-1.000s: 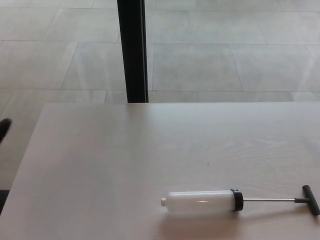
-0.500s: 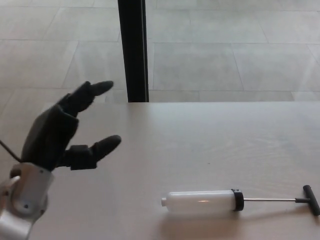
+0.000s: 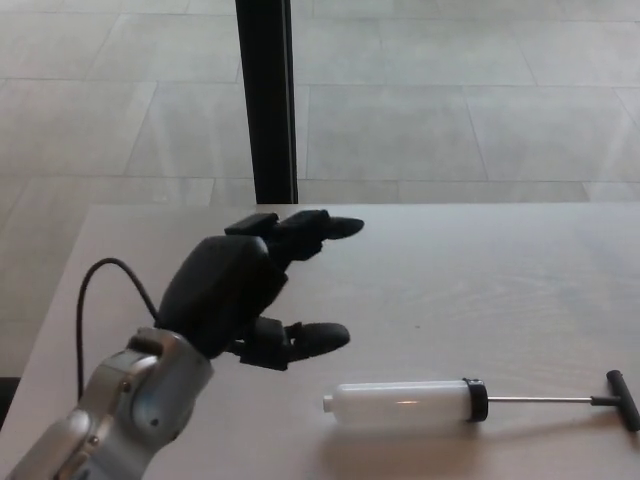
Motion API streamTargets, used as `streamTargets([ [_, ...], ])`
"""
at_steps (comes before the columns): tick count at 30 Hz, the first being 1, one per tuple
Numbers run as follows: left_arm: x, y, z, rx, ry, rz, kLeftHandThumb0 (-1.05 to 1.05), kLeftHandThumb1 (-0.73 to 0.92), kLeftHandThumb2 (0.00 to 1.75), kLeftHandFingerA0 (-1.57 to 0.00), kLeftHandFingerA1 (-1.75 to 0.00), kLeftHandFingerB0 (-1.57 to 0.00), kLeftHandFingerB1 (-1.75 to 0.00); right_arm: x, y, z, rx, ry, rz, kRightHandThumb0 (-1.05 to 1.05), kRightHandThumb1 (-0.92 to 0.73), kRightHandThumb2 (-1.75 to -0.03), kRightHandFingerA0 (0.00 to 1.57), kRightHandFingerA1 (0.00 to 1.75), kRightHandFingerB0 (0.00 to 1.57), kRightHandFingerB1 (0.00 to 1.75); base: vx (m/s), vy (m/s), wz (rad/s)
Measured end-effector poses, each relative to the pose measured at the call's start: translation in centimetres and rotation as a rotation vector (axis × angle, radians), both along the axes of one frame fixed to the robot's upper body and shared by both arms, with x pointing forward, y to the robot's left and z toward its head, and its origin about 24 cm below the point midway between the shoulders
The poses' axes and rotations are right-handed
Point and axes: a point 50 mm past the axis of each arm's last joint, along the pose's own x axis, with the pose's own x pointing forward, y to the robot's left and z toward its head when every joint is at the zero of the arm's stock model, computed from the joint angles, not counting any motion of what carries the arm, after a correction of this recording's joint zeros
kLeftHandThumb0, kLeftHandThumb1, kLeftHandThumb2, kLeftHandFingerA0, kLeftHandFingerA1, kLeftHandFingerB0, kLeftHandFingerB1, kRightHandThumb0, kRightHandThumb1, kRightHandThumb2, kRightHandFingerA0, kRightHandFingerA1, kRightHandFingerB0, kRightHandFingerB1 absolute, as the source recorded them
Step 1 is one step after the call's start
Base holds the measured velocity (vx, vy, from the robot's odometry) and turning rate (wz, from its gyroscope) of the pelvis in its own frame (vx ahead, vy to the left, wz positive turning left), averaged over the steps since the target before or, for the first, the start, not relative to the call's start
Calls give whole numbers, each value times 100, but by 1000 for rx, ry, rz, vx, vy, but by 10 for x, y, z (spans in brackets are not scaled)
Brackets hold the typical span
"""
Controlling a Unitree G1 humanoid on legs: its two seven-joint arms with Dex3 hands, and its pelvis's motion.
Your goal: The robot uses its left hand to lift the air pump kept on the middle of the desk and use the right hand to compress the handle
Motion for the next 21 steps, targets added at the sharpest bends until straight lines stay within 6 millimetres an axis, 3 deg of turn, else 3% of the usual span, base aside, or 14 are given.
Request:
streamTargets([
  [7, -5, -36, -18, 123, 47, -77, -75, 76, 63, -25, -49, -29, -38, 2, 1, -3, 8, 10, 5, -68, -71, -107, 32, 58, 36, 53, 0, 0, 0],
  [10, -9, -53, -28, 173, 81, -102, -73, 72, 61, -25, -53, -30, -41, 4, 4, -4, 12, 14, 12, -60, -68, -108, 33, 60, 34, 53, 0, 0, 0],
  [11, -11, -59, -33, 193, 95, -109, -72, 71, 59, -26, -52, -30, -40, 5, 5, -4, 12, 15, 16, -62, -84, -66, 39, 53, 43, 38, 0, 0, 0],
  [12, -12, -63, -36, 204, 105, -112, -70, 70, 61, -24, -53, -28, -41, 6, 6, -4, 13, 16, 19, -64, -71, -107, 34, 60, 36, 53, 0, 0, 0],
  [14, -16, -71, -44, 235, 131, -119, -72, 72, 61, -18, -52, -25, -42, 8, 7, -4, 13, 15, 26, -63, -69, -107, 34, 60, 35, 53, 0, 0, 0],
  [15, -17, -75, -47, 247, 143, -120, -72, 71, 60, -19, -52, -29, -44, 9, 8, -3, 13, 13, 28, -62, -85, -66, 37, 50, 42, 37, 0, 0, 0],
  [19, -20, -86, -62, 306, 194, -112, -72, 72, 60, -17, -50, -26, -41, 12, 10, -1, 13, 7, 35, -60, -85, -66, 36, 50, 42, 37, 0, 0, 0],
  [20, -21, -87, -65, 321, 205, -107, -72, 73, 61, -15, -48, -24, -40, 13, 10, -1, 13, 6, 36, -64, -72, -107, 34, 59, 36, 53, 0, 0, 0],
  [21, -21, -88, -66, 328, 210, -104, -72, 69, 60, -20, -53, -28, -42, 13, 10, -1, 13, 6, 37, -62, -69, -107, 33, 60, 36, 53, 0, 0, 0],
])
